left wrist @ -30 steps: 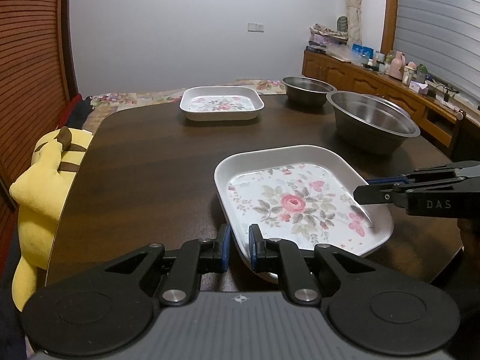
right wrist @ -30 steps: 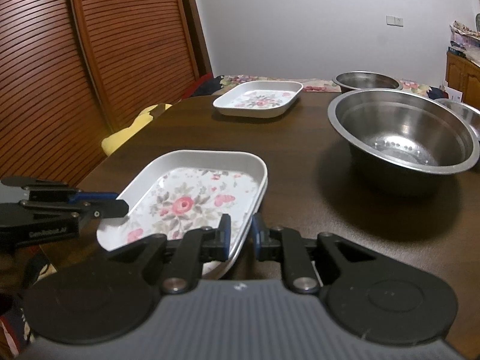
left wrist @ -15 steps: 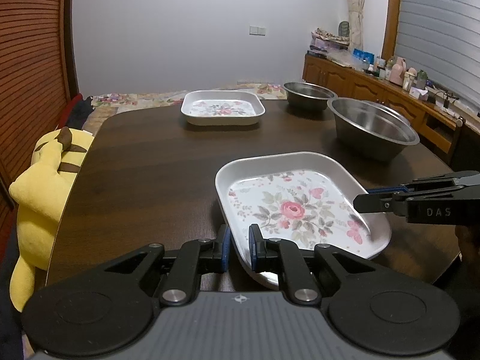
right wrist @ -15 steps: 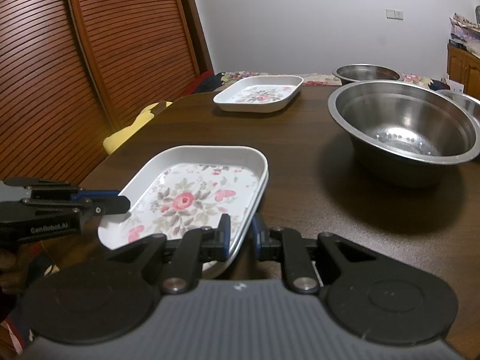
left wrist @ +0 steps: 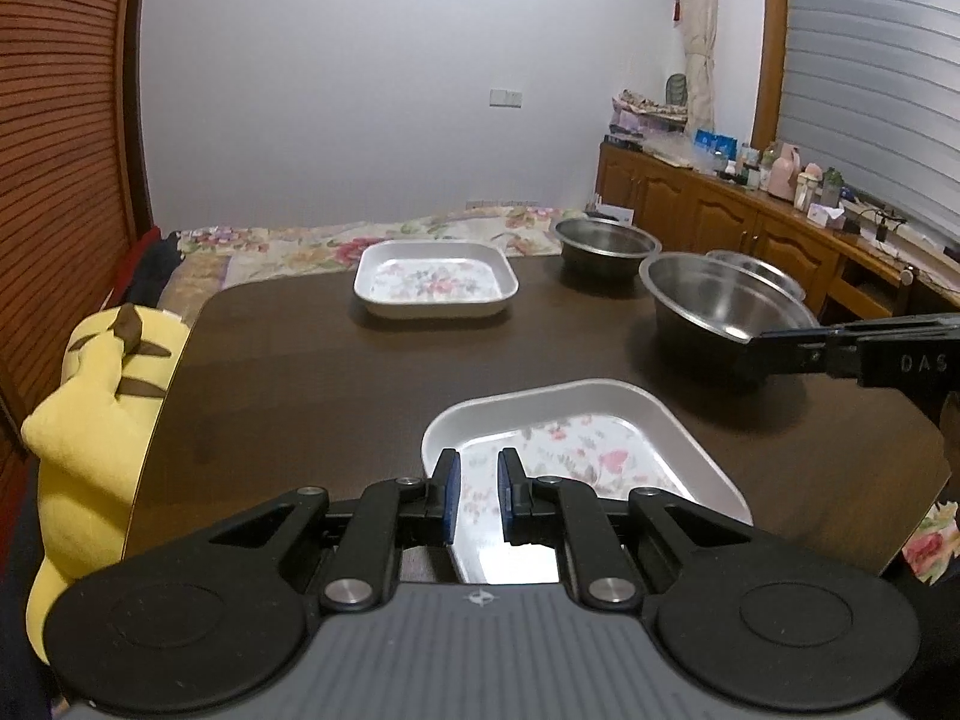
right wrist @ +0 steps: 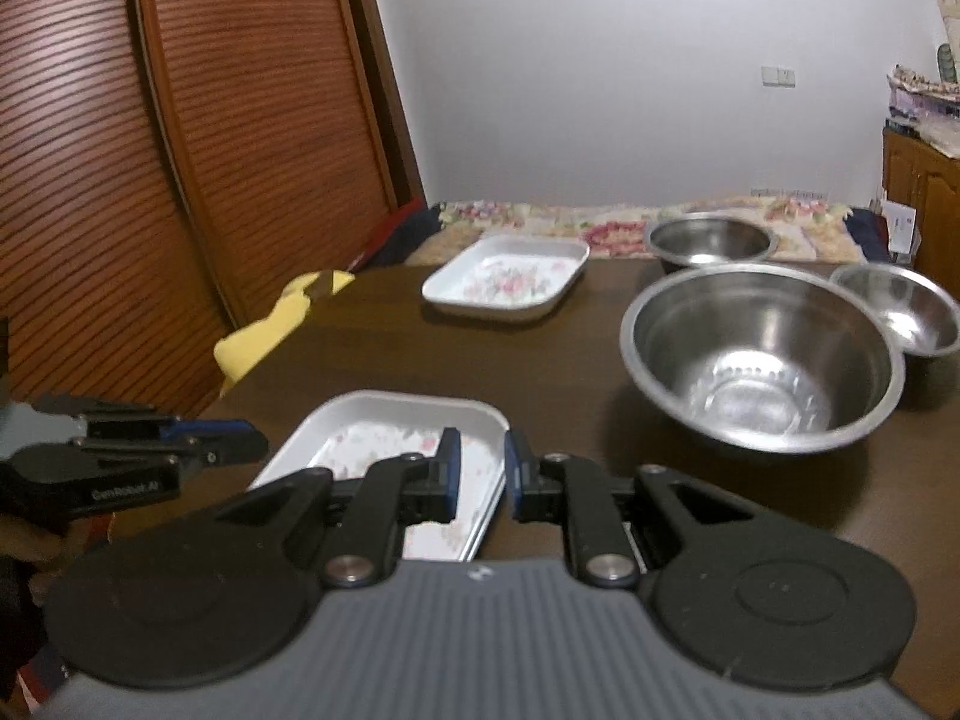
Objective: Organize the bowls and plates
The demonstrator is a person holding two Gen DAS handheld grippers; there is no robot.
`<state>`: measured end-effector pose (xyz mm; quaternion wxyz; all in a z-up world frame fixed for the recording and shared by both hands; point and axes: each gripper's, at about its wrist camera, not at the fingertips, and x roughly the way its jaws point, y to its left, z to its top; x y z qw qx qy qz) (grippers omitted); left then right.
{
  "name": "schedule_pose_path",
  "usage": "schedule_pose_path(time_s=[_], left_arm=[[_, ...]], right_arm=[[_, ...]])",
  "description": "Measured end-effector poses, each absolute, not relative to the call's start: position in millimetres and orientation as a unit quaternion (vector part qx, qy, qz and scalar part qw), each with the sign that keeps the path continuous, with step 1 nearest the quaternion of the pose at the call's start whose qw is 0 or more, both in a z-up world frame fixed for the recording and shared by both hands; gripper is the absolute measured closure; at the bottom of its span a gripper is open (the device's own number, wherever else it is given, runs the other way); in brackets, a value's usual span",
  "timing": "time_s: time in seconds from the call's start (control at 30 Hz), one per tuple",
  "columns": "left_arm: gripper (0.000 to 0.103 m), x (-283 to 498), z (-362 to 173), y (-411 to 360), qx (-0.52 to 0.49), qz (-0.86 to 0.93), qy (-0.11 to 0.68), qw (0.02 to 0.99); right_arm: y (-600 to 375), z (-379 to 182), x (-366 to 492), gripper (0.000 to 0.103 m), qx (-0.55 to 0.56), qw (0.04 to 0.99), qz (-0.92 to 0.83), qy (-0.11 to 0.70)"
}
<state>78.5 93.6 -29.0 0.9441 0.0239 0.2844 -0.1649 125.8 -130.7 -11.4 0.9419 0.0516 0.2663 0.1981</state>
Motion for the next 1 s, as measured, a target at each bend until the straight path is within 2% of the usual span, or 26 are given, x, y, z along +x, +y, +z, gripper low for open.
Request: schedule_pose_path(time_s=[0.4, 0.8, 0.87, 1.0], left_arm=[[0.089, 94.9, -1.8, 90.9, 0.022, -0.169, 0.257, 0.951], [0.082, 110.9, 21.3, 95.4, 0.015, -0.162, 0.236, 0.958], [0.080, 112.4, 24.6, 94.8, 0.017, -0.161, 0.233, 0.959], [0.062, 115.9, 27.0, 95.1, 0.024, -0.157, 0.226, 0.961]], right_arm=[[-133.8, 11.3, 133.8, 0.085, 0.041, 0.951, 0.196, 0.238], [-131.0, 37.5, 139.4, 0.085, 0.030, 0.955, 0.204, 0.213], [-131.7, 40.0, 140.8, 0.085, 0.035, 0.955, 0.204, 0.210], [-131.6, 42.5, 146.0, 0.085, 0.045, 0.955, 0.206, 0.208]])
